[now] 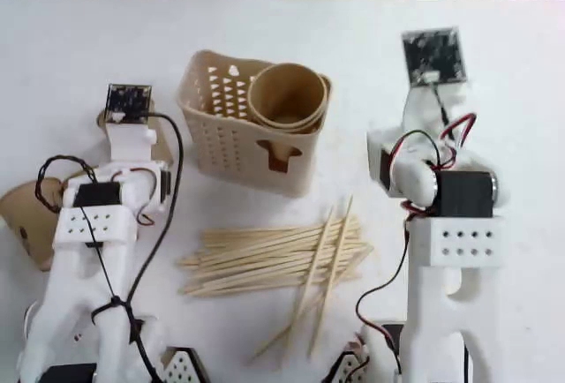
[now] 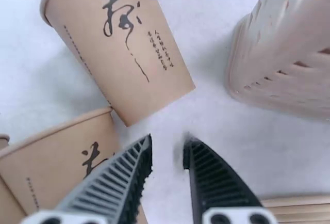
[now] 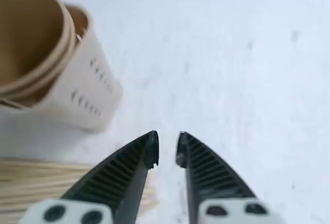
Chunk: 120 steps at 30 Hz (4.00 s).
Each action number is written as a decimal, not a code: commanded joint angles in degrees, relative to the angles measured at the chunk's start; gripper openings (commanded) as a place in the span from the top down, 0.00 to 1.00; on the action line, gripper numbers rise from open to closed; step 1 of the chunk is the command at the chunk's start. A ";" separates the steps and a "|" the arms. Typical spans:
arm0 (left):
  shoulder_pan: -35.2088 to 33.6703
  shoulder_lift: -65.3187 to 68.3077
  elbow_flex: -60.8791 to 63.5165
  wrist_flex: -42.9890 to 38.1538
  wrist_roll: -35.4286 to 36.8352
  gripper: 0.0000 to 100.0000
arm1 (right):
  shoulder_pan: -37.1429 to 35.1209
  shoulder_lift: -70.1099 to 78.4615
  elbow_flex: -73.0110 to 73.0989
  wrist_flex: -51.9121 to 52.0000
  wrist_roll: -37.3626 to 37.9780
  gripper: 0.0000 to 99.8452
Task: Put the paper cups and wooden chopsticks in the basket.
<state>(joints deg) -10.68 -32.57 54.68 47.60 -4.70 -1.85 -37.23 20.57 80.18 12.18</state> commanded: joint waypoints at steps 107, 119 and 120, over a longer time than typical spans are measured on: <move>27.74 12.79 -84.13 34.81 5.54 0.98 | 2.51 -1.71 47.21 -28.09 8.79 0.98; 34.07 23.25 -84.84 32.35 7.65 0.98 | 2.59 -22.29 54.07 -25.36 6.07 0.98; 34.07 23.43 -84.92 32.35 7.65 0.98 | 2.59 -24.31 55.03 -25.36 6.07 0.98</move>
<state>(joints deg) 22.46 -9.98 -28.57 81.54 2.33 1.14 -55.52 74.64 54.24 18.77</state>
